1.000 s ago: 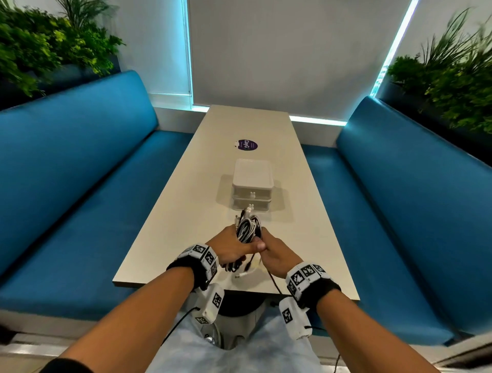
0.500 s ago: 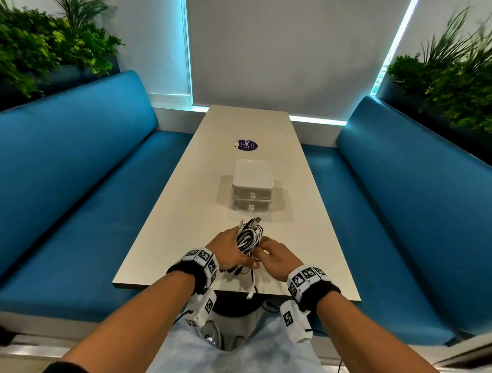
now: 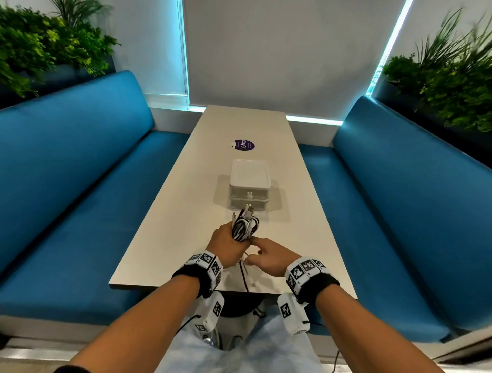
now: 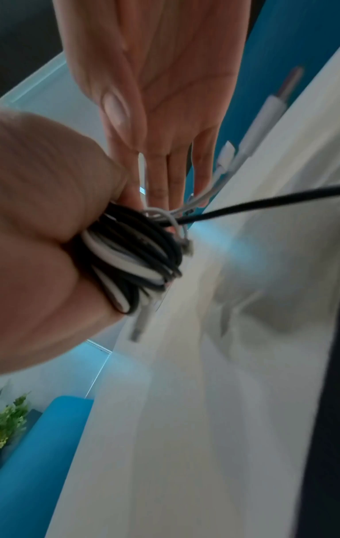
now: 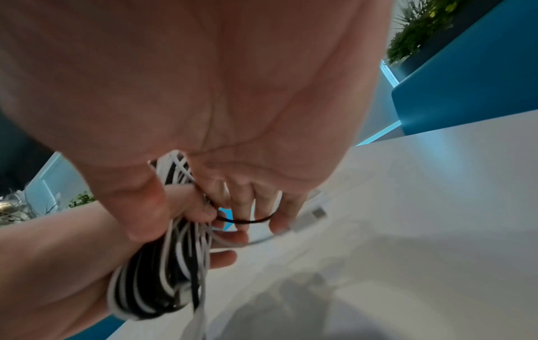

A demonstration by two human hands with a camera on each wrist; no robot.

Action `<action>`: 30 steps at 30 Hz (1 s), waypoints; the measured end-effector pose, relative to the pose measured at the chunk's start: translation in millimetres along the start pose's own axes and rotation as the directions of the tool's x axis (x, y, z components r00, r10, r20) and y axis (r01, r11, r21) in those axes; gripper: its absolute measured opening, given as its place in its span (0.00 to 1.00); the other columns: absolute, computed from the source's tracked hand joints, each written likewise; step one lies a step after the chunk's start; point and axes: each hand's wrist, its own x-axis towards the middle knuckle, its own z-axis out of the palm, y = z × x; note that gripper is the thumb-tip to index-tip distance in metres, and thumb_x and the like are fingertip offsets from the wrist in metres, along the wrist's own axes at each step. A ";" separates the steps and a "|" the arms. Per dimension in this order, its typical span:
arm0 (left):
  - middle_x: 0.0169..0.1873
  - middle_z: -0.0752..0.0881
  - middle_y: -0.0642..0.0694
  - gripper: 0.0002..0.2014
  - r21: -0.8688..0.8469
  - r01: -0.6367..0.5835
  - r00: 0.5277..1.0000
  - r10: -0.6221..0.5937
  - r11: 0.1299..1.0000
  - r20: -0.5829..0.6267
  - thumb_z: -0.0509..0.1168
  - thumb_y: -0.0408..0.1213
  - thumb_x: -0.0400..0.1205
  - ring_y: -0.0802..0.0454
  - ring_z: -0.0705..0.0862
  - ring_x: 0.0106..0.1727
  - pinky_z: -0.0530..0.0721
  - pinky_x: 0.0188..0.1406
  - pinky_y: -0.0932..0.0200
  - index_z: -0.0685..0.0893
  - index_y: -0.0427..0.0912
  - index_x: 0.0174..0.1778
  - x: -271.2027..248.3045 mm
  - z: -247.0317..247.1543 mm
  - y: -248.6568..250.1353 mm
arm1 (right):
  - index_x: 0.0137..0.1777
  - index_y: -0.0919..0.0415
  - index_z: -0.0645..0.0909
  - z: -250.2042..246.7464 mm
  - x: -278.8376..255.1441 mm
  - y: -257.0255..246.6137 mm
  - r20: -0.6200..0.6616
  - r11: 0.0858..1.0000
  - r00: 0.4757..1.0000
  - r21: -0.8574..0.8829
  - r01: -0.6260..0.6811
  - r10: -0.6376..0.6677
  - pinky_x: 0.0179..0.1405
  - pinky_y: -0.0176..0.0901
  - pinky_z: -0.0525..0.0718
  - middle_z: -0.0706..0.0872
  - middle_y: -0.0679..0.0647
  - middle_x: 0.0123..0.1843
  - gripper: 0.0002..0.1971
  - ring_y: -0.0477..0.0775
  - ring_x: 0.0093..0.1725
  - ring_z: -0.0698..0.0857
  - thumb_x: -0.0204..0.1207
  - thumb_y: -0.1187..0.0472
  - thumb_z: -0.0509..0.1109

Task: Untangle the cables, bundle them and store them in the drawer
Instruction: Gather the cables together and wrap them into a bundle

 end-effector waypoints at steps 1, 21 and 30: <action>0.30 0.83 0.51 0.05 -0.038 0.013 1.000 -0.014 0.999 -0.025 0.69 0.37 0.73 0.53 0.80 0.32 0.72 0.29 0.61 0.80 0.50 0.36 1.2 -0.9 1.4 | 0.80 0.48 0.67 1.5 1.0 1.5 0.003 1.000 1.000 -0.023 0.004 -0.004 0.75 0.53 0.72 0.73 0.49 0.79 0.36 0.52 0.75 0.74 0.70 0.45 0.67; 0.27 0.85 0.49 0.05 -0.166 0.013 0.975 -0.049 0.986 -0.215 0.72 0.36 0.70 0.48 0.83 0.30 0.83 0.33 0.57 0.81 0.43 0.36 7.3 1.8 15.3 | 0.39 0.54 0.86 21.4 8.9 16.6 -0.350 0.992 0.929 -0.001 0.124 -0.116 0.49 0.43 0.81 0.89 0.50 0.41 0.07 0.50 0.44 0.87 0.74 0.64 0.69; 0.29 0.86 0.45 0.10 -0.358 -0.031 0.959 -0.073 0.933 -0.273 0.73 0.43 0.79 0.45 0.88 0.30 0.86 0.30 0.53 0.83 0.40 0.43 10.4 6.0 8.3 | 0.37 0.49 0.79 22.2 7.4 15.5 -0.346 0.997 0.936 0.000 0.076 -0.072 0.39 0.38 0.76 0.86 0.45 0.36 0.09 0.44 0.37 0.82 0.80 0.55 0.66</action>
